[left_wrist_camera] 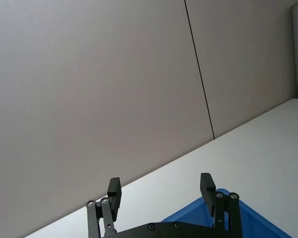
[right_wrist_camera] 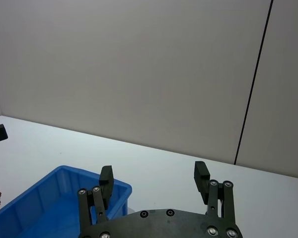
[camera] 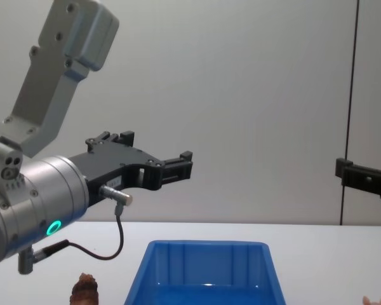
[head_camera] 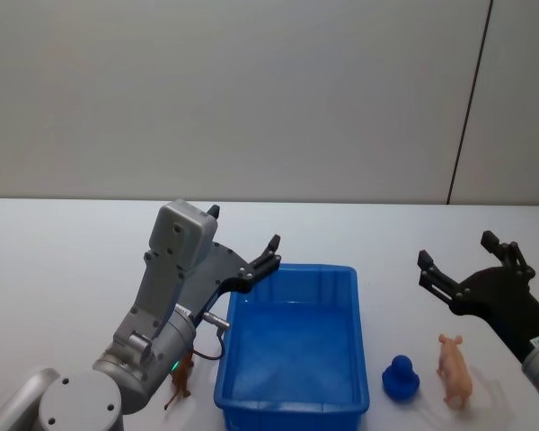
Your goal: Pick up the two dolls from the table and place them into the box.
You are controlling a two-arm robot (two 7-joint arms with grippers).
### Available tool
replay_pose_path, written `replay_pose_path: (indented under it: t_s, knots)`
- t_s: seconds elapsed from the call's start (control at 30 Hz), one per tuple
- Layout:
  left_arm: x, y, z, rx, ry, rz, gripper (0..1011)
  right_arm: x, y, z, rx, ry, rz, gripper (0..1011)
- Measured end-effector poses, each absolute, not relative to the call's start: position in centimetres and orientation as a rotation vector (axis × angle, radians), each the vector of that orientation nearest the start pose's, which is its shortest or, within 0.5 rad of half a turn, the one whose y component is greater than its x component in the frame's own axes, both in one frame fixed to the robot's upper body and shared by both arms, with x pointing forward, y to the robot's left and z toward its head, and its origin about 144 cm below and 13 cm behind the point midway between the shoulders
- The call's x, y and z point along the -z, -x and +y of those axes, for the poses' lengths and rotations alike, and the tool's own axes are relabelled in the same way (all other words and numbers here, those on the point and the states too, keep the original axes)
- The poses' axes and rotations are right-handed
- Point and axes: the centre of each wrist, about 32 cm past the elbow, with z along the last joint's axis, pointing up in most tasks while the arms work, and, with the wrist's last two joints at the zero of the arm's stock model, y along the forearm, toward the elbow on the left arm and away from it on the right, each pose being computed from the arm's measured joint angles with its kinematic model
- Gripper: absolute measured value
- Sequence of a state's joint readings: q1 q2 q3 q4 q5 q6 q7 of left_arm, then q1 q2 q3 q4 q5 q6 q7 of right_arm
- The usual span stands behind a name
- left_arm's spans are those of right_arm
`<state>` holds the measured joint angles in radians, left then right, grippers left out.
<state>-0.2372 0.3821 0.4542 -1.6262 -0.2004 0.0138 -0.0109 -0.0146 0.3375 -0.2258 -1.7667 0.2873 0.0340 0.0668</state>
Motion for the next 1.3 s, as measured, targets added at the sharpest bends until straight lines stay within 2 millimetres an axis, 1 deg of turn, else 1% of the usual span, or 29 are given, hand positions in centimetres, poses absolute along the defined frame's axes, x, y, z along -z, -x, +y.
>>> replay_pose_path:
  t_s: [1.3]
  knots:
    - [-120.44, -49.2, 19.84, -1.124, -0.061, -0.268, 1001, -118.87, -44.33, -23.71, 1.229, -0.026, -0.075, 1001]
